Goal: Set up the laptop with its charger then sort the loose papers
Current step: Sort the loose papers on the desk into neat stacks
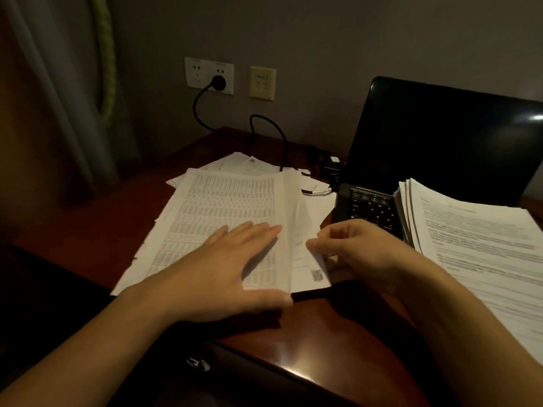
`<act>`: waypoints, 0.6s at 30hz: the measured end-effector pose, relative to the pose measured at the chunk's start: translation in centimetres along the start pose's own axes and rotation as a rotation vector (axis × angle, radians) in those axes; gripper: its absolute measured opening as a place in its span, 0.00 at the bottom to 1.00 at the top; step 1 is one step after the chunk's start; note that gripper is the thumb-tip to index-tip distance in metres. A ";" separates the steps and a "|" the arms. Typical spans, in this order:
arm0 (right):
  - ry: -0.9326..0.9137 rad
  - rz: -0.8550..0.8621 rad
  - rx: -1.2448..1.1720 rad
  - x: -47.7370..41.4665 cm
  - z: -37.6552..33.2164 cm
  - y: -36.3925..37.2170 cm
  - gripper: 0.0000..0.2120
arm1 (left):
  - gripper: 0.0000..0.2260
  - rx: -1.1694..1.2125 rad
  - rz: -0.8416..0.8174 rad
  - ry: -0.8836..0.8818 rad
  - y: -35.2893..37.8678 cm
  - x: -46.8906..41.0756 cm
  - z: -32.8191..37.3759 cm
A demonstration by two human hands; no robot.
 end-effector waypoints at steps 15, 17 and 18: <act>-0.170 0.221 0.028 0.6 -0.7 0.9 0.17 | 0.44 0.234 0.233 0.145 -0.5 0.6 0.8; -0.194 0.261 0.038 0.4 -0.7 0.8 0.18 | 0.47 0.267 0.225 0.155 -0.4 0.7 0.7; -0.203 0.272 0.038 0.4 -0.7 0.8 0.19 | 0.49 0.274 0.216 0.158 -0.4 0.7 0.7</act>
Point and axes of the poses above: each hand's wrist, its own x-axis away from the middle knuckle, its own y-axis out of the palm, z = x × y, the point moved 8 cm from there along -x, towards the middle knuckle, and after that the axes turned 1 degree about z, right-handed, at the moved point
